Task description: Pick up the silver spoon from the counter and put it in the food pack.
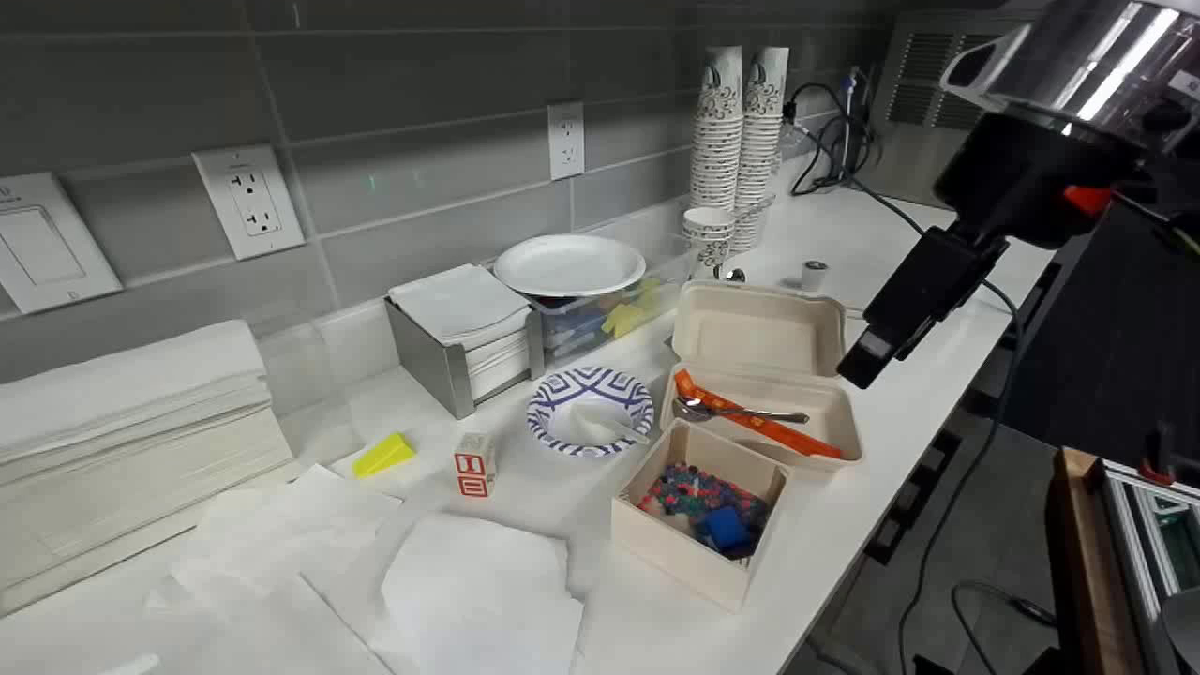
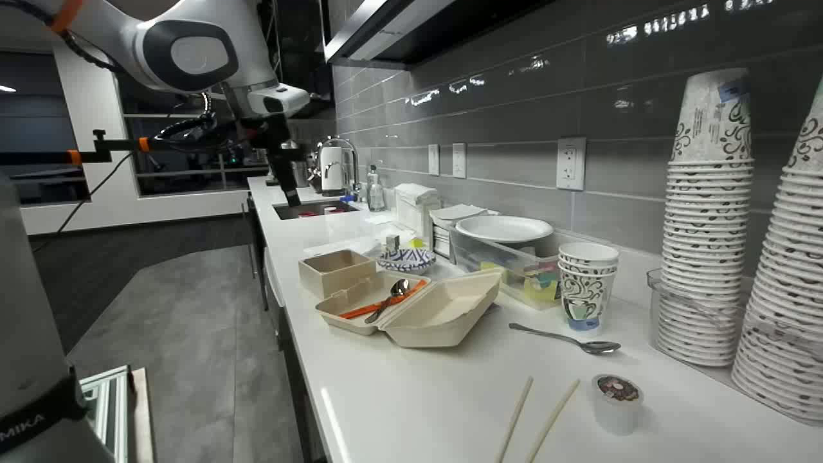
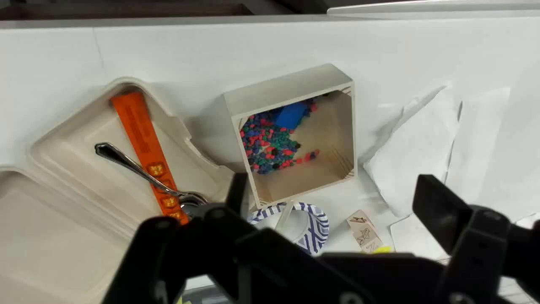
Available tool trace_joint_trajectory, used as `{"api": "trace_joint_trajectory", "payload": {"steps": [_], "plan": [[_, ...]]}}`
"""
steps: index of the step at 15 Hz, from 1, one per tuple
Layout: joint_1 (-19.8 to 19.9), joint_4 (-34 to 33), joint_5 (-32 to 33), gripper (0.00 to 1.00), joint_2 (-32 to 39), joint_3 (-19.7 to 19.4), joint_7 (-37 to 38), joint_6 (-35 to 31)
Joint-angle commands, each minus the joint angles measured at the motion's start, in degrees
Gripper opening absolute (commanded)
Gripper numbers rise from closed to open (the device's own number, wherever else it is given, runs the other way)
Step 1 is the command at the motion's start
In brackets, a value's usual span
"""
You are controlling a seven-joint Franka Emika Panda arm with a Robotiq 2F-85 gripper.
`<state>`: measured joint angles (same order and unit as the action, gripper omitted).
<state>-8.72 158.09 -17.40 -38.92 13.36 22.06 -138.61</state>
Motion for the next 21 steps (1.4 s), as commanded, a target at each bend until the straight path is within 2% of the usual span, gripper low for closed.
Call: {"api": "trace_joint_trajectory", "payload": {"steps": [1, 6, 8, 13, 17, 20, 21], "plan": [[-0.23, 0.09, 0.29, 1.00, 0.08, -0.28, 0.18, 0.08], [-0.22, 0.28, 0.30, 1.00, 0.24, -0.29, 0.19, 0.08], [4.05, -2.37, 1.23, 1.00, 4.15, 1.81, 7.51, -0.11], [14.90, -8.54, 7.77, 1.00, 15.60, 2.81, 17.54, -8.47], [24.05, -13.52, 18.88, 1.00, 23.92, 2.96, 29.37, -16.30], [29.14, -17.76, 30.02, 1.00, 28.41, 1.79, 41.22, -15.85], [33.03, -19.21, 32.28, 1.00, 29.57, 4.05, 44.58, -15.01]]}}
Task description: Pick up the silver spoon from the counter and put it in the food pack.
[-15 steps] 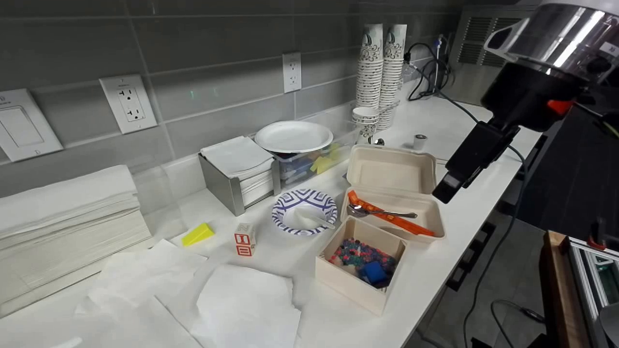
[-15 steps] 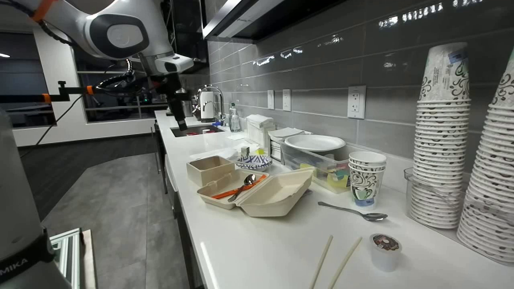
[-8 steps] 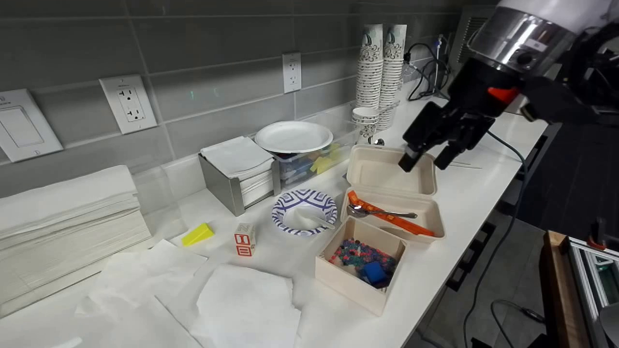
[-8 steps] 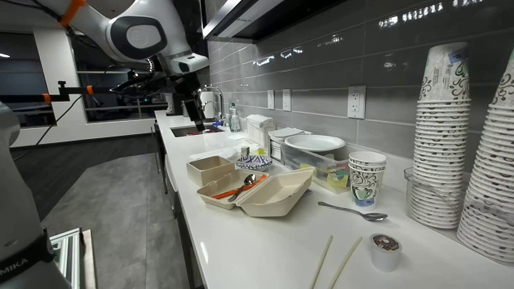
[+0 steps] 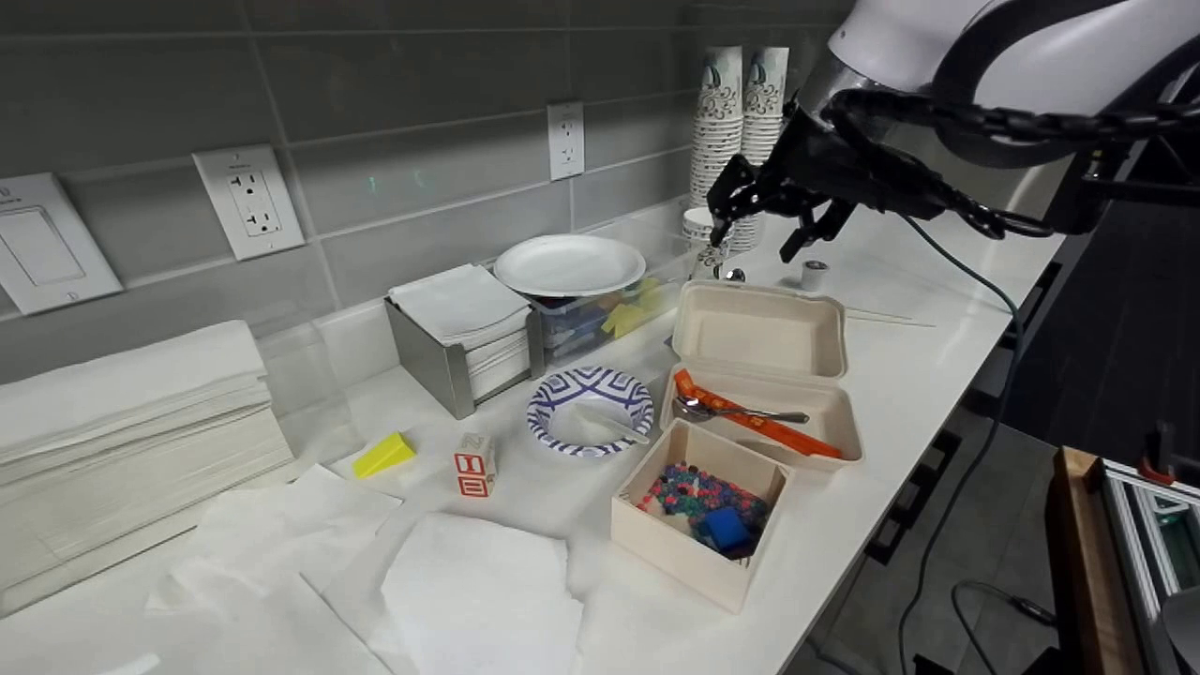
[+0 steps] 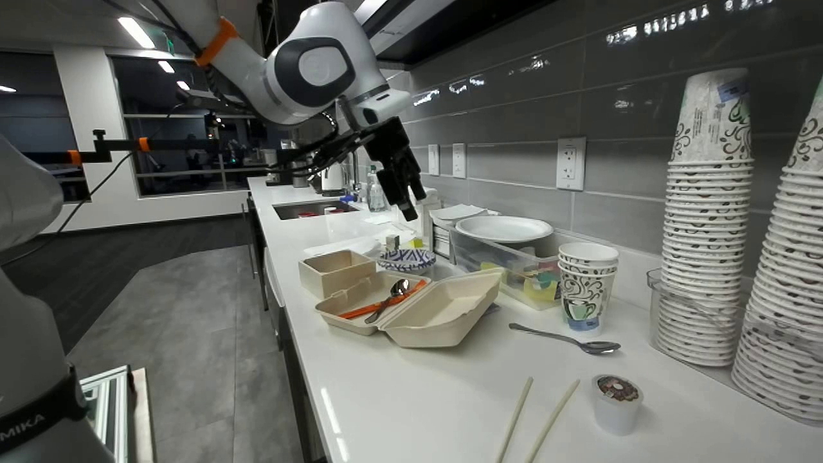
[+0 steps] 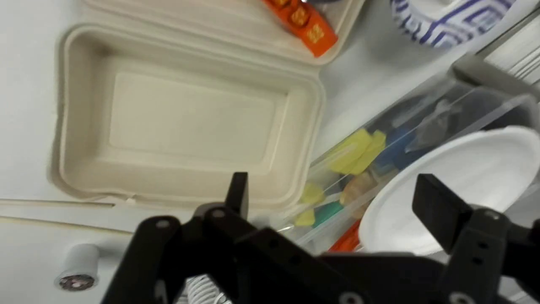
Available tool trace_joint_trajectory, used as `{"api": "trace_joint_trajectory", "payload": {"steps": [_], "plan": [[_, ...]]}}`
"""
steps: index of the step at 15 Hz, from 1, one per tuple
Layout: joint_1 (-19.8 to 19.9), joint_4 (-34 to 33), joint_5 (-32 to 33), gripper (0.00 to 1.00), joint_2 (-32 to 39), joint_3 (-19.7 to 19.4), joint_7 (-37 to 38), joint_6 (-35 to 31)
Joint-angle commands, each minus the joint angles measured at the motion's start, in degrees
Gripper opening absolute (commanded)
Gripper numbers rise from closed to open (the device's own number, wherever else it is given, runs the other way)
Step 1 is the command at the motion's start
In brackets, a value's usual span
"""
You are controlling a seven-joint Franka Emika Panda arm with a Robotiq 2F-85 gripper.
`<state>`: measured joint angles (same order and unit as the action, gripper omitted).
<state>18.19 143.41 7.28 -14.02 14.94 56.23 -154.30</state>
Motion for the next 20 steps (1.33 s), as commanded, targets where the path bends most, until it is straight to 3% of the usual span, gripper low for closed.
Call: {"api": "trace_joint_trajectory", "payload": {"steps": [1, 4, 9, 10, 13, 17, 20], "plan": [[7.52, -5.90, 10.65, 1.00, 5.95, 2.45, 14.58, 1.50], [11.62, -9.13, 19.23, 1.00, 8.91, 3.21, 26.33, 4.42], [14.03, -14.39, 34.09, 1.00, 13.34, 3.34, 45.89, 13.68], [4.53, -11.71, 29.72, 1.00, 11.05, -6.28, 38.63, 10.74], [4.61, -13.50, 32.48, 1.00, 12.59, -6.49, 42.98, 12.48], [4.58, -14.61, 32.54, 1.00, 13.95, -6.48, 41.47, 13.39], [-0.12, -18.26, 33.00, 1.00, 18.59, -12.35, 37.31, 12.69]]}}
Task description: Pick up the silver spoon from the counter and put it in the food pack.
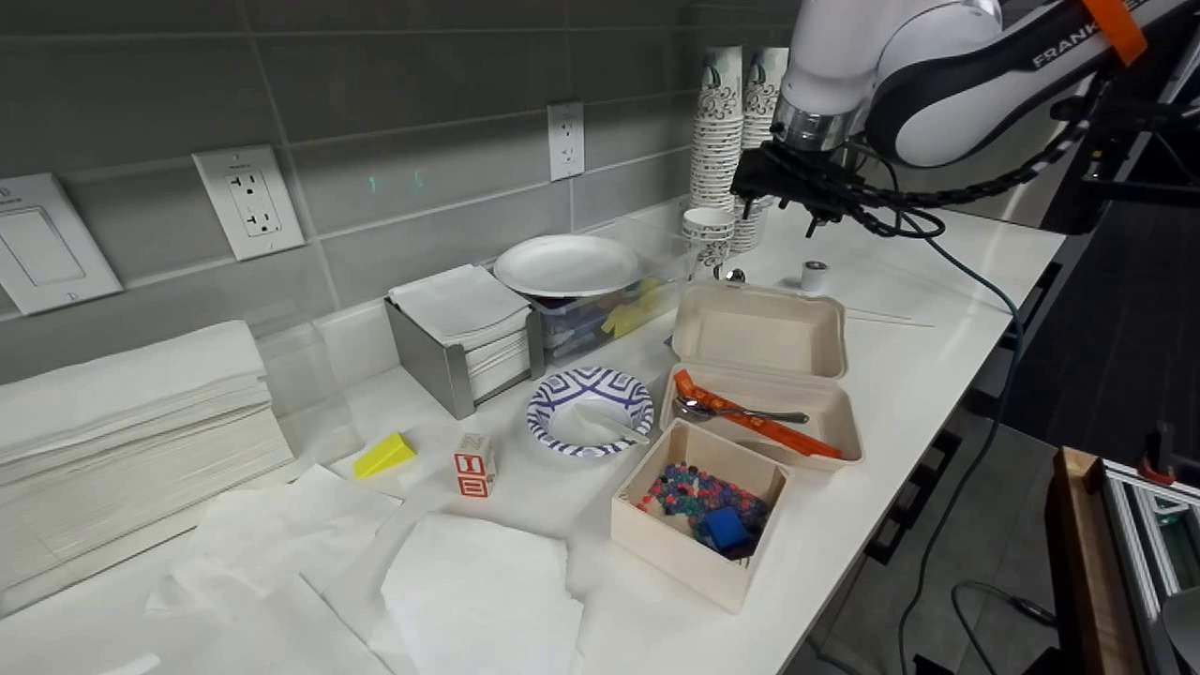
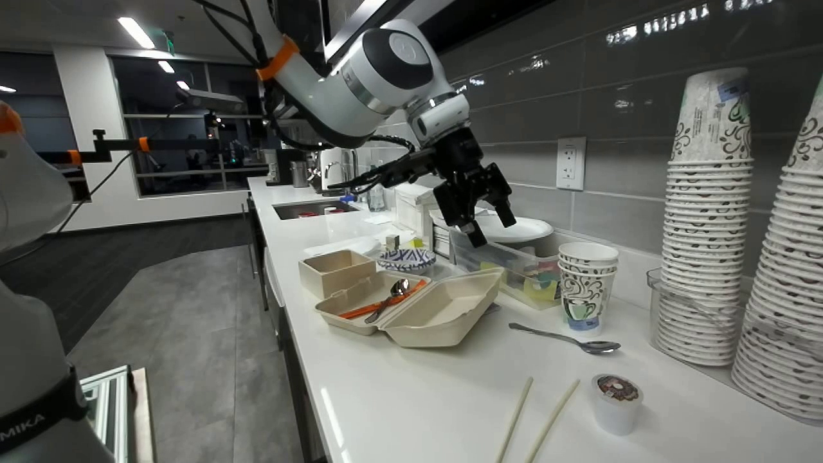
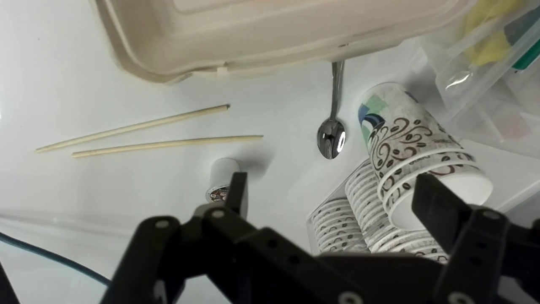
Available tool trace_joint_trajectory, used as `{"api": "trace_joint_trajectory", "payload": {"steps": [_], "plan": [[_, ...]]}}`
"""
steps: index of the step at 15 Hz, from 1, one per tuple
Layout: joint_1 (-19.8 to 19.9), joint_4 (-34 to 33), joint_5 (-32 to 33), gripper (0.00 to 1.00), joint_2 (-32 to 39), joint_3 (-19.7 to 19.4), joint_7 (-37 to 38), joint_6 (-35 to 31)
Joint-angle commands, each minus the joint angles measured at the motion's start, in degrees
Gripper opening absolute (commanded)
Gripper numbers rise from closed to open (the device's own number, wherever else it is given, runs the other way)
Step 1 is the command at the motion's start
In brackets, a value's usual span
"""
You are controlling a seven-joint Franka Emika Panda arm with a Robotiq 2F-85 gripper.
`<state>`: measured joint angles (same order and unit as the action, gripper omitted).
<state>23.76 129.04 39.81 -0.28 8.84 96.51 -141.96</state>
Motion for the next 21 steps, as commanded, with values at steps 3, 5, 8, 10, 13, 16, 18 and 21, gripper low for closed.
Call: {"api": "trace_joint_trajectory", "payload": {"steps": [3, 5, 8, 10, 13, 16, 18, 21], "plan": [[-9.43, -7.41, -2.77, 1.00, 9.30, -10.97, -9.14, 0.27], [-10.94, -9.83, -2.94, 1.00, 12.44, -13.37, -14.70, -0.19], [-12.50, -13.23, -5.88, 1.00, 16.91, -15.90, -20.44, -0.21], [-13.33, -14.95, -8.39, 1.00, 19.47, -17.09, -23.81, -0.02], [-14.51, -16.57, -13.02, 1.00, 22.45, -18.52, -27.17, -0.39], [-14.83, -17.95, -17.82, 1.00, 24.88, -19.42, -30.73, -1.87], [-14.66, -18.42, -20.11, 1.00, 25.99, -19.97, -33.73, -2.98], [-14.22, -18.54, -23.67, 1.00, 27.15, -20.71, -38.24, -5.70]]}}
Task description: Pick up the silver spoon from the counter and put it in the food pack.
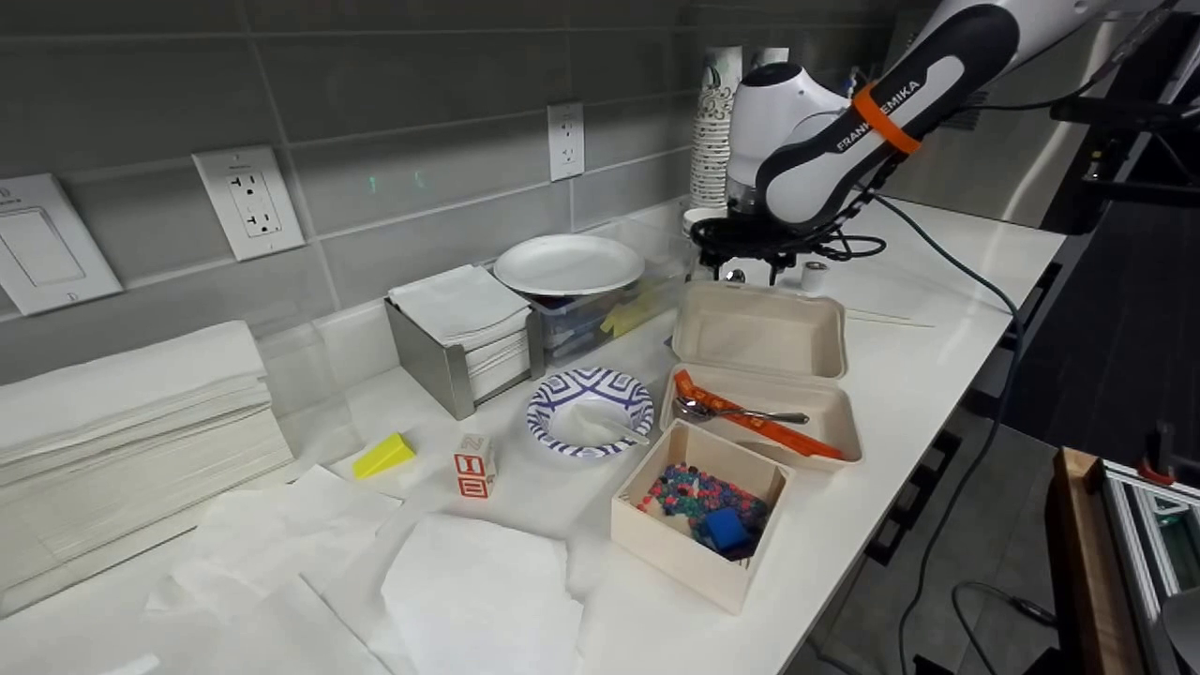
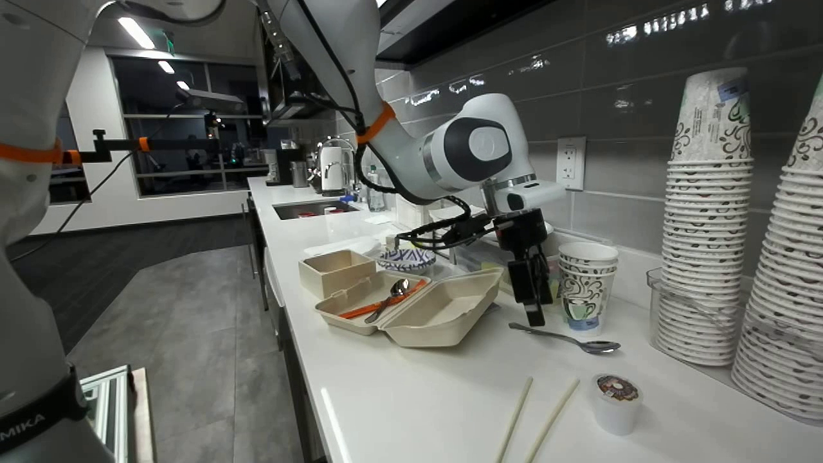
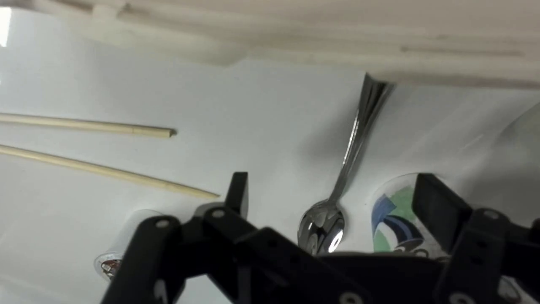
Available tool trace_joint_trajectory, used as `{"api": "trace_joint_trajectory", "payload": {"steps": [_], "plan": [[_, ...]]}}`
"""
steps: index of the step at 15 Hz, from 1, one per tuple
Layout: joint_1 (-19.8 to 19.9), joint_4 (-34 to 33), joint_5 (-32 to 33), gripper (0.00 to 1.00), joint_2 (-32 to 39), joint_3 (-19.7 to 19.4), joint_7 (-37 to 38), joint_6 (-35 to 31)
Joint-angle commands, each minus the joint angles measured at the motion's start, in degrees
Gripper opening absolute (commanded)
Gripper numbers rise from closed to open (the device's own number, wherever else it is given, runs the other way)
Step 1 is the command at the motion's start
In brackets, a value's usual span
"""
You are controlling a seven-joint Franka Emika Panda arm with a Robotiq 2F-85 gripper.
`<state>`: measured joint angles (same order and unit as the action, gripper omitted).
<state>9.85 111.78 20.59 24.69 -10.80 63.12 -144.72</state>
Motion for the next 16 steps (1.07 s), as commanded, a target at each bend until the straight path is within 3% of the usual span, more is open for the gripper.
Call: {"api": "trace_joint_trajectory", "payload": {"steps": [1, 5, 7, 12, 16], "plan": [[-0.26, -1.20, -5.43, 1.00, 2.55, -1.38, -6.31, -4.24], [-0.60, -1.04, -9.11, 0.78, 4.27, -2.55, -11.12, -7.80], [-0.70, -1.07, -10.88, 0.57, 5.02, -2.81, -12.98, -8.91], [-1.32, -0.83, -13.72, 0.45, 6.31, -3.93, -16.38, -10.77], [-2.72, -0.21, -13.08, 0.07, 5.48, -6.22, -16.62, -10.21]]}}
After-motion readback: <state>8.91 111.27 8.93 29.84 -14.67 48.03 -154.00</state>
